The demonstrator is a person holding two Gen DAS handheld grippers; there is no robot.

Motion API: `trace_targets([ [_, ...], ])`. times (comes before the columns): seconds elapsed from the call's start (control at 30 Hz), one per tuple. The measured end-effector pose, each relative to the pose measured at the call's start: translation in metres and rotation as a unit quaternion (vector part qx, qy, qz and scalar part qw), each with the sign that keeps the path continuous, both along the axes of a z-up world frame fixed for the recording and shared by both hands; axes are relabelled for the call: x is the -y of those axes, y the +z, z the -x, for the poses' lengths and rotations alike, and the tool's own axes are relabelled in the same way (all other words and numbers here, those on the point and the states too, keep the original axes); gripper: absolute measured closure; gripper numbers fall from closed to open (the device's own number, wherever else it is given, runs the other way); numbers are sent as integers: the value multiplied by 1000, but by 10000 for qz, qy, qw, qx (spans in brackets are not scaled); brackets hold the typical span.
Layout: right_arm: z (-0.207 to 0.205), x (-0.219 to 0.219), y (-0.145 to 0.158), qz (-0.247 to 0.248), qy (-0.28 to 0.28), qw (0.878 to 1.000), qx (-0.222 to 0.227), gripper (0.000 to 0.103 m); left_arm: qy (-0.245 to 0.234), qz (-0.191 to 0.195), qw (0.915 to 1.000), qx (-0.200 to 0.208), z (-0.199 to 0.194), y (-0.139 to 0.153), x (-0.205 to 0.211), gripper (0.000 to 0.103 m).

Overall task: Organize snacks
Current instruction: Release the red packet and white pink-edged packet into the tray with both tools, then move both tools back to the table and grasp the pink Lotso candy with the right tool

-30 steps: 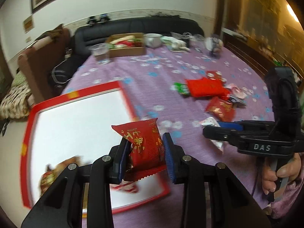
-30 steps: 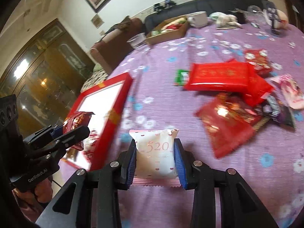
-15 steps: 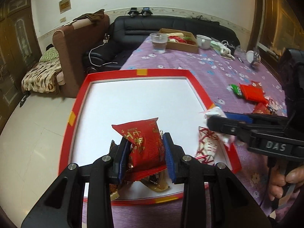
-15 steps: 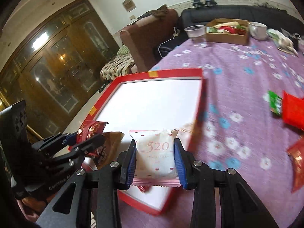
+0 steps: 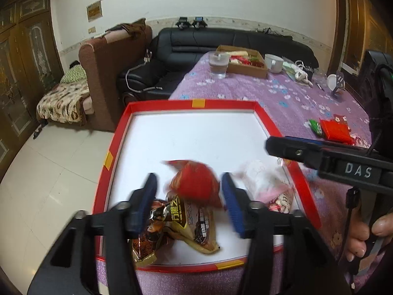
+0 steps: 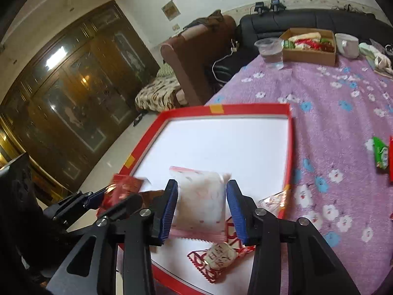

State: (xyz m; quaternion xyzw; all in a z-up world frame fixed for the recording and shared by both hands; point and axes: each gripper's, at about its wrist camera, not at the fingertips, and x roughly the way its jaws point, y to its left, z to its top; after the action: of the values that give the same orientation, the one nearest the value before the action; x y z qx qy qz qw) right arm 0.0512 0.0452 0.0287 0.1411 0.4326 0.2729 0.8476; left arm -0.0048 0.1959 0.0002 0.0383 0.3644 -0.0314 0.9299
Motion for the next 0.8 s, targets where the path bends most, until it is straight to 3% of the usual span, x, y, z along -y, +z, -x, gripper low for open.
trace_targets([
  [0.17, 1, 44, 0, -118, -472, 9988, 20, 54, -284, -67, 9994, 196, 7, 8, 18, 39],
  [0.43, 6, 153, -6, -89, -1551, 9878, -53, 53, -1005, -290, 9945, 72, 14, 7, 77, 38],
  [0.8, 16, 313, -5, 546, -3306, 9422, 7, 42, -1974, -575, 9786, -56, 24, 10, 166, 38],
])
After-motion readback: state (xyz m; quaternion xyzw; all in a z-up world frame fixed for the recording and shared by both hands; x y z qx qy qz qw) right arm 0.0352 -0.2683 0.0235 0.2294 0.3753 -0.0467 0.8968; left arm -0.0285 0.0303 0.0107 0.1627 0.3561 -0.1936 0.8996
